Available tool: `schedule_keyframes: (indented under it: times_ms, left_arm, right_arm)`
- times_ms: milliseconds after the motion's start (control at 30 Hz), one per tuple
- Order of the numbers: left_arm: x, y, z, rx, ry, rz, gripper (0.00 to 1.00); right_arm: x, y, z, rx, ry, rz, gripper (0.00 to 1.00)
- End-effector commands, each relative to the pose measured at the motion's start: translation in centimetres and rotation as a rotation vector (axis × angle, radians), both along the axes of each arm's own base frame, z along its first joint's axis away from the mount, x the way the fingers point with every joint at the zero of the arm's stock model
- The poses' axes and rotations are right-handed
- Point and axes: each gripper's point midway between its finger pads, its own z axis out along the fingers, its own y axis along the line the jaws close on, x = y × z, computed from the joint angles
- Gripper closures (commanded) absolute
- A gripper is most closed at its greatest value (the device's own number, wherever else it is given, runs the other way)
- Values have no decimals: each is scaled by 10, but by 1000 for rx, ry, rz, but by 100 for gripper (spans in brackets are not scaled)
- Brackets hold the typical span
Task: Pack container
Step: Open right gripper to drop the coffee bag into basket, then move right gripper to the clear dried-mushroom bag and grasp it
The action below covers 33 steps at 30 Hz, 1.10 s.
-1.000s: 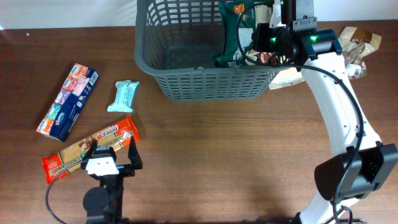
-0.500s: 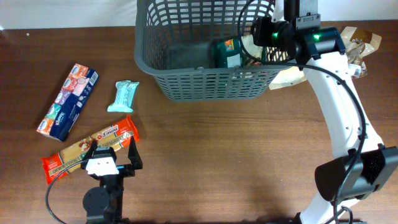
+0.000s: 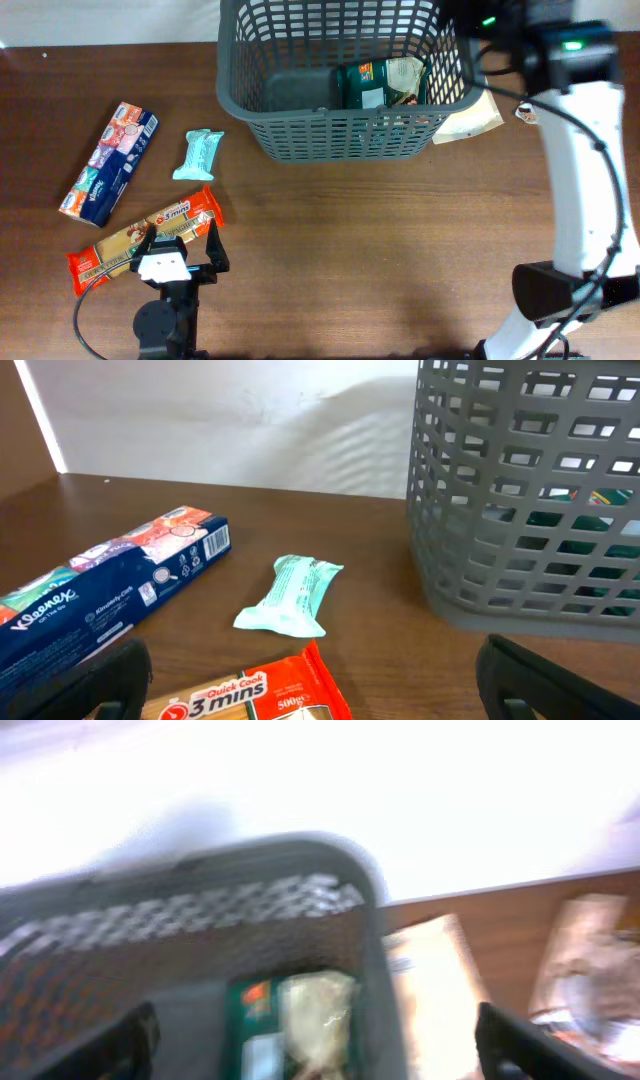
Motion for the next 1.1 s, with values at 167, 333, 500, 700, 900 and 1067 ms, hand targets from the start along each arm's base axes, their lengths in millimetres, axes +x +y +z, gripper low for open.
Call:
schedule_keyframes:
  times_ms: [167, 333, 500, 700, 900, 1067]
  left_arm:
    - [0, -2, -1, 15, -3, -14, 1]
    - [0, -2, 0, 15, -3, -14, 1]
    - [0, -2, 0, 15, -3, -14, 1]
    - [0, -2, -1, 15, -3, -14, 1]
    - [0, -2, -1, 15, -3, -14, 1]
    - [0, -2, 0, 15, -3, -14, 1]
  right_arm:
    - [-48, -157, 41, -31, -34, -445, 1]
    - [-63, -207, 29, -44, 14, -540, 1]
    - [-46, -225, 14, -70, 29, -523, 1]
    - [-19, -244, -38, -71, 131, -520, 1]
    - [-7, -262, -82, -16, 214, -511, 1]
    - [-15, -291, -100, 12, 246, -555, 1]
